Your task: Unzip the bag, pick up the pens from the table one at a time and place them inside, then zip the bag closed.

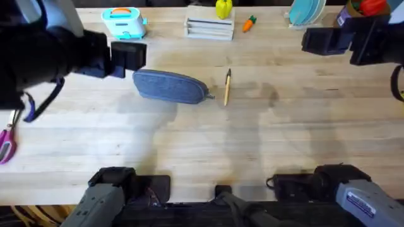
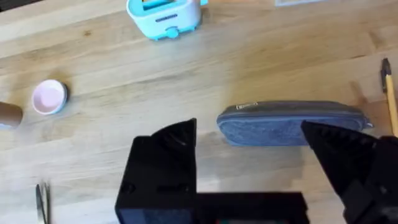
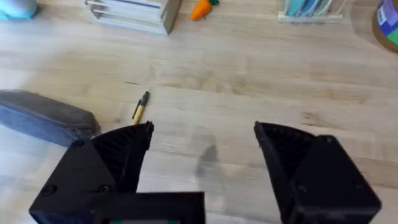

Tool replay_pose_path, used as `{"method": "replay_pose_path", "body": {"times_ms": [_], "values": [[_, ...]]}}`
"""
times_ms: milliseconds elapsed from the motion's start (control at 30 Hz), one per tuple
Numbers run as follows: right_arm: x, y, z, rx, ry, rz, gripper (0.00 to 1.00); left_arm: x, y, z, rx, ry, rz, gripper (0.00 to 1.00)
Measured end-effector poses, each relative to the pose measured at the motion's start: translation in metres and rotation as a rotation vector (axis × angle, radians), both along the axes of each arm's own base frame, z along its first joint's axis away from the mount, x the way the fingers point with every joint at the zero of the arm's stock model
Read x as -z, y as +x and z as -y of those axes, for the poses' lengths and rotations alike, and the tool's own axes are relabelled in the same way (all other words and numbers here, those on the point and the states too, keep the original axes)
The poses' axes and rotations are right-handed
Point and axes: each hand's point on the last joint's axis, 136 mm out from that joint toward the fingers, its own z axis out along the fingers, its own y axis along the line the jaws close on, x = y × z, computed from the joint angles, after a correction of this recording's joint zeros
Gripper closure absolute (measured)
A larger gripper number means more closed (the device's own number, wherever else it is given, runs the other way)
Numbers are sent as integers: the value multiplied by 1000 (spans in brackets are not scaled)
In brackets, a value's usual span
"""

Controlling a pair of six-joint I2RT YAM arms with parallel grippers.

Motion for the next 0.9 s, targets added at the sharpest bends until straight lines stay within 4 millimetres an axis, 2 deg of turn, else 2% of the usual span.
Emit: {"method": "replay_pose_path", "body": {"times_ms": [133, 400, 567, 900], "values": [[-1, -1, -3, -13, 10, -1, 4, -2, 12, 0, 0, 0, -26, 8], [0, -1, -4, -20, 16, -2, 4, 12, 17, 0, 3, 3, -87, 7], [-1, -1, -5, -23, 18, -2, 5, 17, 26, -1, 73, 86, -96, 9], [0, -1, -5, -23, 18, -4, 6, 37, 30, -39, 354, 379, -151, 9]]}}
